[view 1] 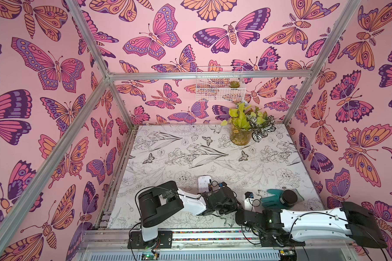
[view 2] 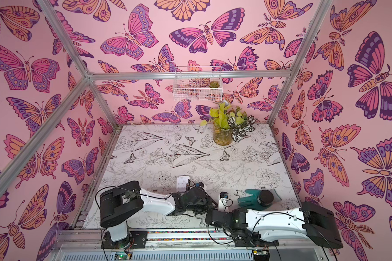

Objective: Insert the battery into the alarm
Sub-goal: Pick up the cover from the center of the board.

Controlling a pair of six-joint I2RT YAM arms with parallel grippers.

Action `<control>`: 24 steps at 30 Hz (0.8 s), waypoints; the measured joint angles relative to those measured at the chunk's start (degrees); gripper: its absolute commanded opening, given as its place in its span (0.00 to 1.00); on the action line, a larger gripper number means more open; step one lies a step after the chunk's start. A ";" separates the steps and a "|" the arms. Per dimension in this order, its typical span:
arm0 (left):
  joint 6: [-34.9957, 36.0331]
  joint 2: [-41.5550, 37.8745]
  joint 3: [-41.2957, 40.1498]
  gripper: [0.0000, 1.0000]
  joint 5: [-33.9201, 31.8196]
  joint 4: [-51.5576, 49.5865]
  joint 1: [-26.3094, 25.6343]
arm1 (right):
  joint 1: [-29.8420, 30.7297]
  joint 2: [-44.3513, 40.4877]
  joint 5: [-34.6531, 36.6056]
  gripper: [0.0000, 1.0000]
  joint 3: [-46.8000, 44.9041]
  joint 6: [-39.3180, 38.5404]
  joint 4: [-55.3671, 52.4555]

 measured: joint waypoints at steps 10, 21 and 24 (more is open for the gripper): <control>-0.87 1.53 -0.07 0.28 0.04 2.25 0.24 | 0.00 -1.20 1.07 0.26 -0.85 0.98 -0.02; -1.07 2.32 -0.42 0.11 -0.33 3.04 0.31 | 0.00 -1.68 1.92 0.26 -1.29 1.29 -0.07; -0.81 2.45 -0.55 0.06 -0.42 3.43 0.33 | 0.00 -1.73 2.21 0.26 -1.36 1.31 -0.15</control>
